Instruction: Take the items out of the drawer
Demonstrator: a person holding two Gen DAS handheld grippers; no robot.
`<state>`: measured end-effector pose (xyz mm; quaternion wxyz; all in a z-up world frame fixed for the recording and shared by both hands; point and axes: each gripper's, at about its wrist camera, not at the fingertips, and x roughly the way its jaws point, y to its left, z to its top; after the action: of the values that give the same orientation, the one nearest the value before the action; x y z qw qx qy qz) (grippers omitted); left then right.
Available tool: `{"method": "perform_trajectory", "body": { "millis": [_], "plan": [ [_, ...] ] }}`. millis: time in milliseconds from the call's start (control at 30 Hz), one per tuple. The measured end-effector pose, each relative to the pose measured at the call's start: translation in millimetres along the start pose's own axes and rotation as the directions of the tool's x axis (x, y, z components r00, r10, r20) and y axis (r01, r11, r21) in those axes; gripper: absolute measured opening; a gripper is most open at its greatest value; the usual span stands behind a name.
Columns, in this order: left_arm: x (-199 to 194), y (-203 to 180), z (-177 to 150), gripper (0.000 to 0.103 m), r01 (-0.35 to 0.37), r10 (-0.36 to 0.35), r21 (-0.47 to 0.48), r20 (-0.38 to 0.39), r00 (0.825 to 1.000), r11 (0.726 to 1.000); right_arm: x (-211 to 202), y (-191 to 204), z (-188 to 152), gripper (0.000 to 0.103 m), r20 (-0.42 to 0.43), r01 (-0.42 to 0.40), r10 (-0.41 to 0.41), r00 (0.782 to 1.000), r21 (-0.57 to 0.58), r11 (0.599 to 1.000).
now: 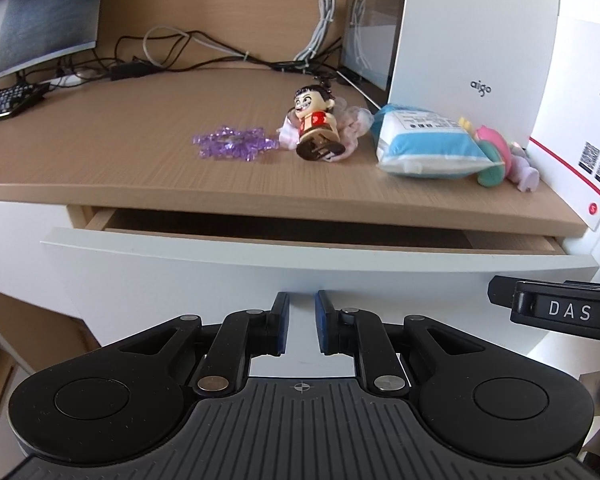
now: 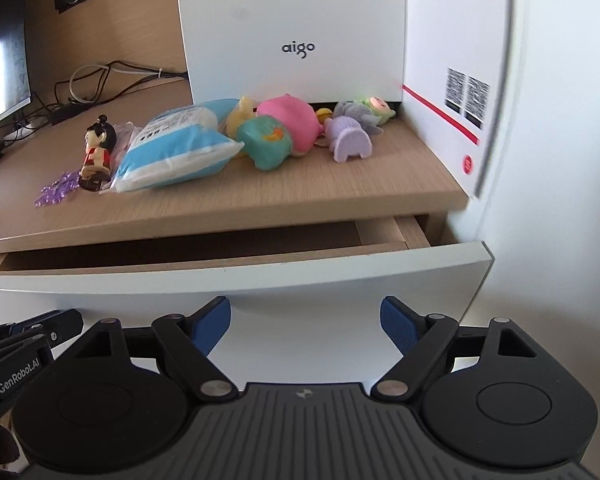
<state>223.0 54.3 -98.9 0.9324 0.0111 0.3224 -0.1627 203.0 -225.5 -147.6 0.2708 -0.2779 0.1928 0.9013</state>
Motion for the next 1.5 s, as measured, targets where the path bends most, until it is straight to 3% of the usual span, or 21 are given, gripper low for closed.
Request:
{"method": "perform_trajectory", "body": {
  "millis": [500,567,800,900,1067,1100,1133,1500],
  "plan": [
    [29.3,-5.7,14.8,0.016,-0.026,0.023,0.047,0.046,0.999,0.999,29.3,4.9,21.6,0.083,0.037,0.010,-0.009,0.999,-0.005,1.000],
    [30.5,-6.4,13.5,0.016,-0.024,0.021,0.046,0.049,0.999,0.999,33.6,7.4,24.4,0.087,0.038,0.009,-0.009,0.999,-0.020,1.000],
    [29.6,-6.4,12.3,0.016,-0.017,0.014,0.053,0.050,0.999,0.998,37.3,19.7,23.6,0.088,0.050,-0.013,0.016,0.999,-0.062,0.998],
    [11.6,-7.1,13.6,0.016,-0.028,0.014,0.117,0.115,0.993,0.993,32.1,26.8,22.3,0.089,0.068,-0.023,0.028,0.997,-0.074,0.997],
    [-33.5,8.3,13.1,0.016,-0.012,-0.001,0.101,0.123,0.992,0.995,10.5,44.5,8.2,0.091,0.073,-0.035,0.043,0.996,-0.110,0.993],
    [-43.6,12.2,10.7,0.016,-0.009,-0.001,0.087,0.113,0.994,0.996,0.7,47.9,3.5,0.094,0.078,-0.036,0.045,0.996,-0.119,0.992],
    [-54.2,15.8,6.7,0.016,-0.005,-0.001,0.064,0.101,0.995,0.998,-12.2,49.7,-2.4,0.103,0.089,-0.033,0.044,0.995,-0.119,0.992],
    [-168.6,19.1,-50.8,0.015,0.107,-0.108,0.018,0.057,0.993,0.994,-146.6,15.2,-60.7,0.103,0.165,0.029,-0.025,0.986,-0.019,0.999]
  ]
}}
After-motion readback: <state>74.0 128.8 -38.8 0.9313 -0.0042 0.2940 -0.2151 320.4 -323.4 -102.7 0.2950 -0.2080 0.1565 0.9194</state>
